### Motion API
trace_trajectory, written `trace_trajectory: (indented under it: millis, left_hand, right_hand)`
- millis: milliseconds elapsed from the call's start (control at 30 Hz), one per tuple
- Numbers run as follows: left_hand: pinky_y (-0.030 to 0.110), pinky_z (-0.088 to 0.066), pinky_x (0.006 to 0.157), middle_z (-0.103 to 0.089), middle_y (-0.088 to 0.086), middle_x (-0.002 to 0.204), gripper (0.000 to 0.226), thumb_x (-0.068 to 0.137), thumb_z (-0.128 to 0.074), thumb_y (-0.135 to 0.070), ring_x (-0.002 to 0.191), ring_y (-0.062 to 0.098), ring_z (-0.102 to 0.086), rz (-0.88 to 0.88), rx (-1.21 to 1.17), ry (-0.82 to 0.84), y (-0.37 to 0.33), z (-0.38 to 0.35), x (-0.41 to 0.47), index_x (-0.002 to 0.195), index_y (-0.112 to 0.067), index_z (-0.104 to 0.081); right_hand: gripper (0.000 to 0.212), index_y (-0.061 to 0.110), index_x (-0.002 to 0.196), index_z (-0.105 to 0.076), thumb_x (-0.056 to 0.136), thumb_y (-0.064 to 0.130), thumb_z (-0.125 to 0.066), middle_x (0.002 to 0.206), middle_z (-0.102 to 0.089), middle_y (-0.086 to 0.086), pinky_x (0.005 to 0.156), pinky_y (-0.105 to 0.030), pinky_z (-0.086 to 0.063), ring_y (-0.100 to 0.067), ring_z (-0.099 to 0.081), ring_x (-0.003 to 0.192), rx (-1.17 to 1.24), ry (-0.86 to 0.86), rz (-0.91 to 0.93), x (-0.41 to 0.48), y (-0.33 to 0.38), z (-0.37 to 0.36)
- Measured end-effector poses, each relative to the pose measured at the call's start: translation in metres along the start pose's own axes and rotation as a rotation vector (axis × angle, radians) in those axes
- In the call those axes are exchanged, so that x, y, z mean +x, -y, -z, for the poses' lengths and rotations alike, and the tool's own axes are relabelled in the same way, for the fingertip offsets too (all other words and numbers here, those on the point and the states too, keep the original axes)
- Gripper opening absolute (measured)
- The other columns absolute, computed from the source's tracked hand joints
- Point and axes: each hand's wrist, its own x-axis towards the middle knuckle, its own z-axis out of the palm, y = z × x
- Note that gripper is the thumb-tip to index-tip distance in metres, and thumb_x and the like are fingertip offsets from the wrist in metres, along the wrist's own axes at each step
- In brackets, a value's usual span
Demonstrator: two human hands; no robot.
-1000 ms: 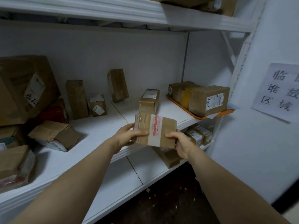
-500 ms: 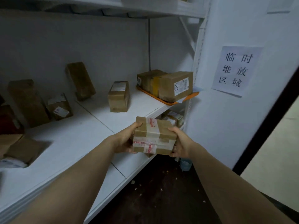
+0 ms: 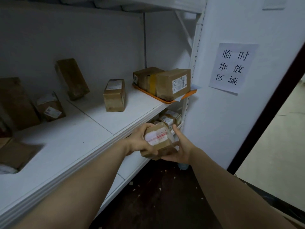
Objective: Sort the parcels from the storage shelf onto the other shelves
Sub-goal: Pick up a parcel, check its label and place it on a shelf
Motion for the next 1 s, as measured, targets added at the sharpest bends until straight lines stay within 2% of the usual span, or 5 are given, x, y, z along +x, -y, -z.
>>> trace_trajectory:
  millis: [133,300,500,833,1000]
  left_hand:
    - [0.044,-0.049,0.099,-0.065,0.016,0.119,0.027,0.071,-0.075,-0.002,0.11,0.031,-0.062,0.119,-0.49,0.077,-0.014,-0.001,-0.004,0.094,-0.017,-0.073]
    - [0.041,-0.053,0.093,-0.067,0.016,0.114,0.036,0.081,-0.063,0.006,0.108,0.029,-0.063,0.172,-0.687,-0.154,-0.013,0.001,-0.001,0.115,-0.006,-0.061]
    - [0.044,-0.038,0.09,-0.07,0.004,0.098,0.028,0.084,-0.057,-0.045,0.096,0.021,-0.059,0.388,-0.433,0.087,-0.006,0.0,-0.012,0.099,-0.023,-0.065]
    - [0.025,-0.047,0.069,-0.07,-0.001,0.083,0.015,0.08,-0.063,-0.032,0.076,0.012,-0.062,0.392,-0.339,0.056,0.006,0.012,-0.017,0.091,-0.022,-0.066]
    - [0.027,-0.047,0.076,-0.069,0.002,0.085,0.025,0.071,-0.068,-0.03,0.082,0.016,-0.061,0.438,-0.329,0.012,0.012,0.015,-0.017,0.093,-0.019,-0.067]
  right_hand:
    - [0.082,0.016,0.124,-0.063,0.069,0.076,-0.062,0.117,-0.068,-0.018,0.07,-0.045,-0.057,-0.034,-0.069,0.097,0.03,-0.028,-0.039,0.004,-0.004,0.001]
    - [0.052,0.013,0.13,-0.058,0.082,0.035,-0.057,0.119,-0.067,-0.015,0.093,-0.045,-0.05,-0.033,-0.062,0.112,0.076,-0.031,0.127,0.006,0.0,-0.001]
    - [0.047,0.012,0.131,-0.055,0.085,0.015,-0.044,0.123,-0.064,-0.019,0.08,-0.043,-0.052,-0.036,-0.062,0.106,0.122,0.037,0.255,0.003,0.001,-0.013]
    - [0.023,0.014,0.094,-0.063,0.085,0.035,-0.059,0.077,-0.07,-0.005,0.079,-0.035,-0.049,-0.019,-0.065,0.075,-0.06,-0.129,0.251,0.012,0.005,-0.004]
    - [0.062,0.013,0.118,-0.063,0.061,0.032,-0.079,0.107,-0.072,-0.008,0.102,-0.038,-0.044,-0.024,-0.062,0.107,-0.367,-0.043,0.041,0.006,0.007,0.011]
